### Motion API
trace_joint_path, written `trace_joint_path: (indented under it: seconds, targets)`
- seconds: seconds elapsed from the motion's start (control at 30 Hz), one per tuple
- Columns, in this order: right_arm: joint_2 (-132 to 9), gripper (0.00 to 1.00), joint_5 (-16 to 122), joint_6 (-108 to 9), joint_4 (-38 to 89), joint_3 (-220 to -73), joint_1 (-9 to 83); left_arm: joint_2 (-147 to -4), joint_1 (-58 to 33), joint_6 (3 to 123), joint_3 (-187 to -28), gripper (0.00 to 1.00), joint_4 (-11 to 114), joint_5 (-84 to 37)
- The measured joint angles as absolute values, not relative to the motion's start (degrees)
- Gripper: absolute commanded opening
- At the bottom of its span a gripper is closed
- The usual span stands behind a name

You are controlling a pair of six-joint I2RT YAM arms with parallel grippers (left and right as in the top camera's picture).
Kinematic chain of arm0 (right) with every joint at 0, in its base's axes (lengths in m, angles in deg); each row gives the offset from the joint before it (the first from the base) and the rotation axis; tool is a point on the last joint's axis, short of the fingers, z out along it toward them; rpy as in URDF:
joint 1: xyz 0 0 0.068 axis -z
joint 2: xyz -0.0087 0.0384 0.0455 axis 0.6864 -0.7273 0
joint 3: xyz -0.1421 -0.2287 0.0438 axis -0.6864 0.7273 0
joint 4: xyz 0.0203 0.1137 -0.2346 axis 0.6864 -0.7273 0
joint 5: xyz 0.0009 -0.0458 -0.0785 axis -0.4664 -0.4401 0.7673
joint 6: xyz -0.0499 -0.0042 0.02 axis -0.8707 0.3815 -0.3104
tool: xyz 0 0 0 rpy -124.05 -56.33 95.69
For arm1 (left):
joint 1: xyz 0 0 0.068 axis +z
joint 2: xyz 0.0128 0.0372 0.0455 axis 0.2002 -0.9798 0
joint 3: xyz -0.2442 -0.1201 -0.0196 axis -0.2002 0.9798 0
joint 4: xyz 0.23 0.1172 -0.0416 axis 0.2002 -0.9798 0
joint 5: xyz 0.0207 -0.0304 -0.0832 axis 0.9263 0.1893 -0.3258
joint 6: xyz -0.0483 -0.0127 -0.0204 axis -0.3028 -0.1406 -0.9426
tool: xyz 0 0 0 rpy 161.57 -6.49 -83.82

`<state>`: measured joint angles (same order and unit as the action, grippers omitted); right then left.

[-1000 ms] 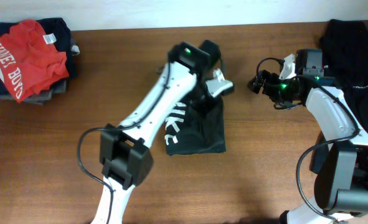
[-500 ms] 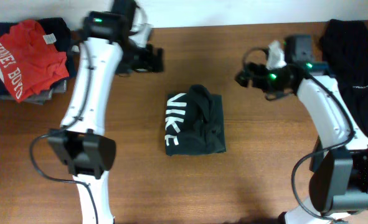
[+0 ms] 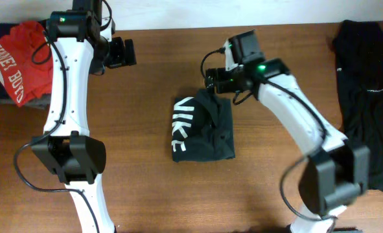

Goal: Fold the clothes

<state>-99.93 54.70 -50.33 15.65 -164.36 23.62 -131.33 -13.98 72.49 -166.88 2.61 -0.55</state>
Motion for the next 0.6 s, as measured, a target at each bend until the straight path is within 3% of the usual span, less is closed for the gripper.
trace_joint_path:
  seconds: [0.6]
  targets:
    - [-104.08,0.92,66.02,-49.17,17.66,-164.36,13.41,-131.33,-13.94,72.47,-153.52,0.99,10.11,1.95]
